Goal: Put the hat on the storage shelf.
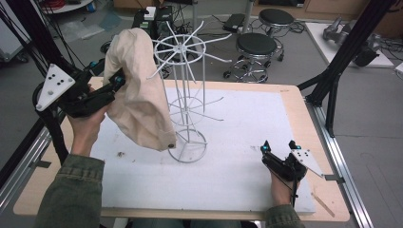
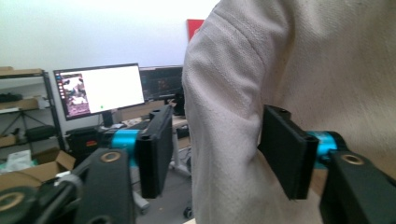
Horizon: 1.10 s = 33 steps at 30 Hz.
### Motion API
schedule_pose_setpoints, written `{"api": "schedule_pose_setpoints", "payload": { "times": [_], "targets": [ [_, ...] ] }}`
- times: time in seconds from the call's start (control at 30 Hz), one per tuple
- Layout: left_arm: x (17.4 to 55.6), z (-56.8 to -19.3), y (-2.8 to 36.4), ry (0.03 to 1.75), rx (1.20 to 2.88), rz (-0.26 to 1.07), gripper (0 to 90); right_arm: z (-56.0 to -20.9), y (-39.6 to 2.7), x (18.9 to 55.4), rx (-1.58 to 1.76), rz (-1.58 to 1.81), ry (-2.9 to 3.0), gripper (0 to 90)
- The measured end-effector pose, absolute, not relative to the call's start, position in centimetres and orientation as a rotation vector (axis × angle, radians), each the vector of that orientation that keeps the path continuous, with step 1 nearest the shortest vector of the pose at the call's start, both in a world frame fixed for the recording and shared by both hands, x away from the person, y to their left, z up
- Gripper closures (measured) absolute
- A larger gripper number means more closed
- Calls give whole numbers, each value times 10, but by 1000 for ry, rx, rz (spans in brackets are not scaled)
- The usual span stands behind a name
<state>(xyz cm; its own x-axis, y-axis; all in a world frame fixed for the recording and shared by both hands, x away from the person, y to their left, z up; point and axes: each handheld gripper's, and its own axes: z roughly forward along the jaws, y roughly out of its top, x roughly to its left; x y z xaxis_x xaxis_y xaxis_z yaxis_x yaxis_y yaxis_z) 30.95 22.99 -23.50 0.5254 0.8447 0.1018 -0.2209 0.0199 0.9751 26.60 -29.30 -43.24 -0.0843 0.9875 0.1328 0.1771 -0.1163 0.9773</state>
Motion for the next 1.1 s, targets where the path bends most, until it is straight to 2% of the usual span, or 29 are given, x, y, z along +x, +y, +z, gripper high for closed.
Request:
{"api": "schedule_pose_setpoints", "payload": {
  "times": [0.33, 0.8, 1.1],
  "targets": [
    [298, -239, 236, 587, 1257, 886, 298, -432, -291, 266, 1376, 1288, 1360, 66],
    [281, -256, 265, 678, 1167, 918, 230, -432, -289, 266, 1389, 1285, 1369, 66],
    [265, -275, 289, 761, 1101, 961, 226, -432, -290, 266, 1394, 1280, 1369, 66]
  ]
}}
